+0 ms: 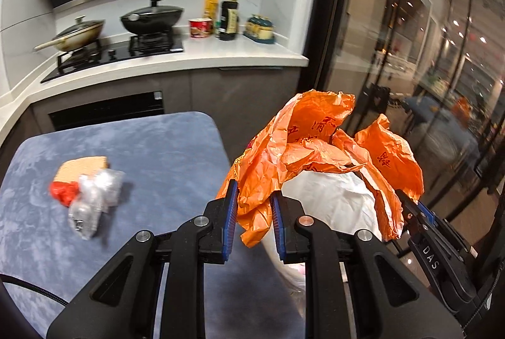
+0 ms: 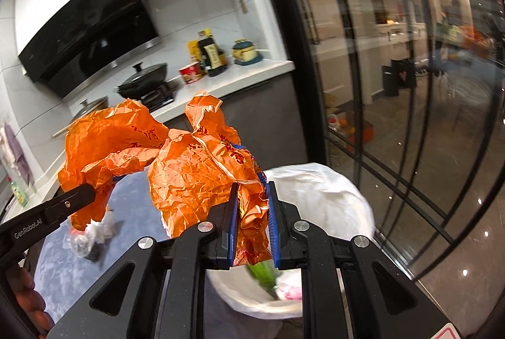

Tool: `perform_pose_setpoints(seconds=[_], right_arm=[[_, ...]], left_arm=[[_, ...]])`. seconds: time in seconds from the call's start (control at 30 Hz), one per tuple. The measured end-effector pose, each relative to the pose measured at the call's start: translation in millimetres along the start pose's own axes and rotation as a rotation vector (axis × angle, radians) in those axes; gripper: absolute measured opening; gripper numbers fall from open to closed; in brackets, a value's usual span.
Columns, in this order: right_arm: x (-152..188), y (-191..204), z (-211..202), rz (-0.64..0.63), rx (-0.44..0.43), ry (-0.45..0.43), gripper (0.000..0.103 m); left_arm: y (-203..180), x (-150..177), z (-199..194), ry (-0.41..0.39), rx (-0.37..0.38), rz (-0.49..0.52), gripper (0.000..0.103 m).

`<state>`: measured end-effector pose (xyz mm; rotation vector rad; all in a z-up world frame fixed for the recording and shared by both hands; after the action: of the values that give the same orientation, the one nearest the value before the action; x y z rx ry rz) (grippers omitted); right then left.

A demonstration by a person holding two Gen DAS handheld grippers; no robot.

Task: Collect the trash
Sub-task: 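Carry both orange bags over the trash bin with both tools, then open both tools to drop the orange bags into the bin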

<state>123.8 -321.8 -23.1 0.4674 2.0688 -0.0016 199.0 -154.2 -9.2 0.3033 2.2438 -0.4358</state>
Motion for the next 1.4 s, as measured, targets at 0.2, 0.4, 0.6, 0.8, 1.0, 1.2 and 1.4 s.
perform_pose_setpoints(seconds=[0.2, 0.4, 0.6, 0.8, 1.0, 1.2, 1.4], right_arm=[[11, -25, 1, 0.022, 0.031, 0.017, 0.015], [18, -41, 9, 0.043, 0.042, 0.037, 0.015], [24, -49, 17, 0.055, 0.047, 0.056, 0.015], [27, -53, 25, 0.063, 0.053, 0.069, 0.016], [28, -53, 32, 0.062, 0.052, 0.081, 0.019], [30, -53, 36, 0.066, 0.054, 0.083, 0.021], [31, -55, 38, 0.071, 0.058, 0.084, 0.031]], left_arm=[[-27, 14, 16, 0.038, 0.013, 0.042, 0.02], [-42, 23, 28, 0.064, 0.009, 0.071, 0.02], [-51, 28, 38, 0.084, 0.003, 0.084, 0.02], [-58, 31, 48, 0.1, 0.002, 0.097, 0.02], [-60, 31, 56, 0.111, -0.002, 0.106, 0.022], [-59, 33, 62, 0.124, -0.003, 0.103, 0.027], [-58, 34, 65, 0.131, -0.013, 0.095, 0.043]])
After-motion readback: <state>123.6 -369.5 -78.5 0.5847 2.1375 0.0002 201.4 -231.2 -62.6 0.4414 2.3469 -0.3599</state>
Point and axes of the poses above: each gripper's, at about its wrist camera, not at the fingertips, and z roughly the way its jaws point, y to its left, x to its underside, the point moved 9 cm from there along z, roughly the way its jaws point, and after that the axes turned 7 degrees about -z, right-handed, at the moved point
